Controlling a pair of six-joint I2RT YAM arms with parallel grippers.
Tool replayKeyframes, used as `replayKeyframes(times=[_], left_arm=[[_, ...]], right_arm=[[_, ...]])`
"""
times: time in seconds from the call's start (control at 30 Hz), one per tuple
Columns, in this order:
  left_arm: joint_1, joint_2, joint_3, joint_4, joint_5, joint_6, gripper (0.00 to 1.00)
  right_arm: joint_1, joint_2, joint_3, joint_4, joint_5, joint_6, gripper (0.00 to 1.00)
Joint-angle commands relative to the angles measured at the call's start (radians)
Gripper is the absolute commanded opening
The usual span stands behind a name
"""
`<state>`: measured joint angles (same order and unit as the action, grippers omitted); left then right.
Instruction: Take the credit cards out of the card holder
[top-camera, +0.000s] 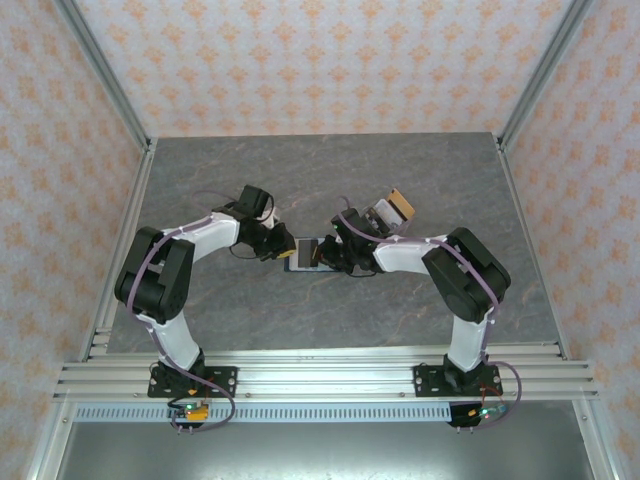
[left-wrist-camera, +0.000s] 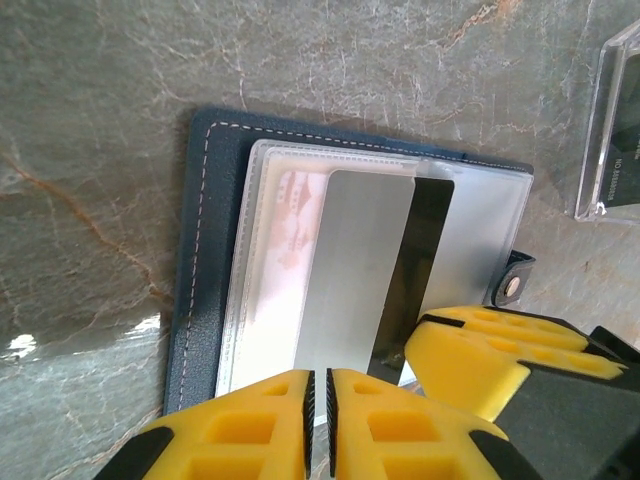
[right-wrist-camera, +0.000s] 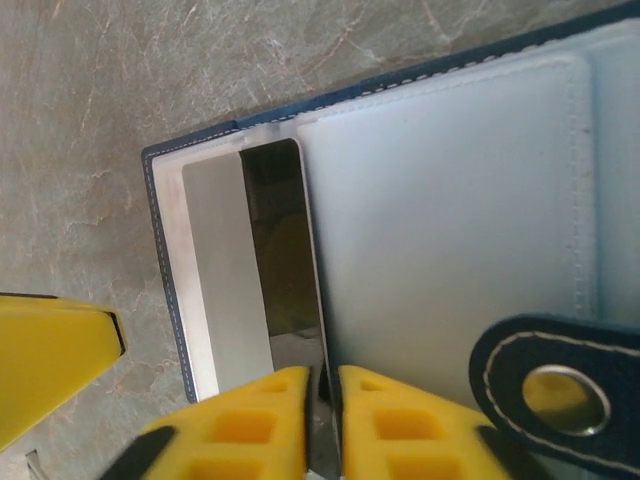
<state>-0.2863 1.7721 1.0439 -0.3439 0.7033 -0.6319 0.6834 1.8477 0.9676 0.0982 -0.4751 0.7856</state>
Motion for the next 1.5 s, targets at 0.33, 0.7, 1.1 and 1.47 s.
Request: replayKeyframes(times=[0.33, 0.7, 1.1, 1.47], left_arm=[[-0.022, 0.08, 0.01, -0.019, -0.042, 0.014, 0.12], [-0.025, 0.115, 0.015, -0.075, -0.095, 0.02, 0.08], [-0.023, 0.066, 0.03, -0.109, -0.124, 0.021, 0.15], [-0.008, -0.169, 0.09, -0.237, -0.228, 0.036, 0.58]], right_arm=[[-0.007, 0.029, 0.02, 0.04, -0.019, 0.029, 0.26], [-0.006, 0.041, 0.031, 0.074, -0.035, 0.037, 0.17], [-0.022, -0.149, -0.013, -0.172, 0.167, -0.126, 0.0], [-0.037, -0.474, 0.076, -0.498, 0.412, -0.517, 0.0]])
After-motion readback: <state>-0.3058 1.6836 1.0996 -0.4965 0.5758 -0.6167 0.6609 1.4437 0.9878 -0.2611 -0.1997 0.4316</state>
